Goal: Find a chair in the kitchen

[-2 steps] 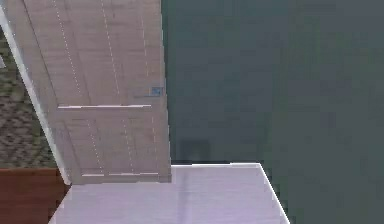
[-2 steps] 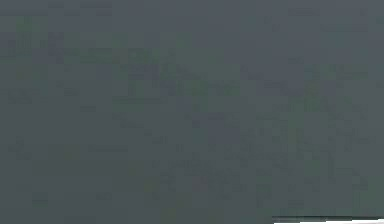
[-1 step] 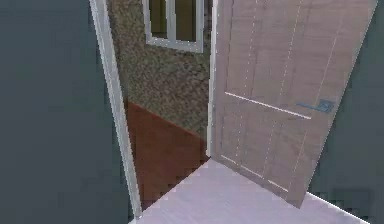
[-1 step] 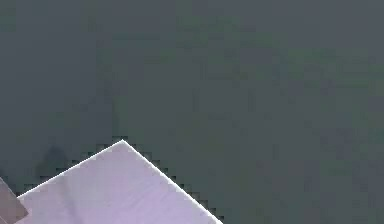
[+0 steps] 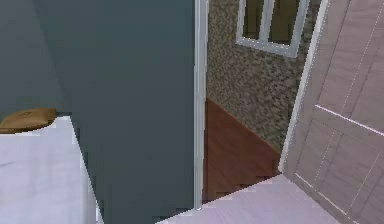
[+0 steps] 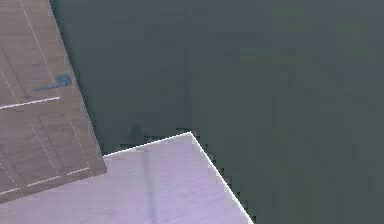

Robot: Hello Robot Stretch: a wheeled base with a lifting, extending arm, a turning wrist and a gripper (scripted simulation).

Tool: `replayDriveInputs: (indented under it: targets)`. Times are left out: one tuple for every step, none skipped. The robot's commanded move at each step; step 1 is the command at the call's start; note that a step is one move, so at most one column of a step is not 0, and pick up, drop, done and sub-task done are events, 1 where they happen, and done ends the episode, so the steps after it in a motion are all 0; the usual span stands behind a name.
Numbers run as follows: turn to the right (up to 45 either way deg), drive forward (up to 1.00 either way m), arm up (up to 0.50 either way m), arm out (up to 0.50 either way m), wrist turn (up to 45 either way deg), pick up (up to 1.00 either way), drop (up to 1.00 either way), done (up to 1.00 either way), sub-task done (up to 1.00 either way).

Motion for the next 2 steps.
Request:
replayDriveInputs:
  targets:
    - [0.0,0.20,0.00,0.00,0.0,0.00,0.00,0.00,0.00]
    - [24.0,0.00,0.00,0.00,0.0,0.00,0.00,0.00,0.00]
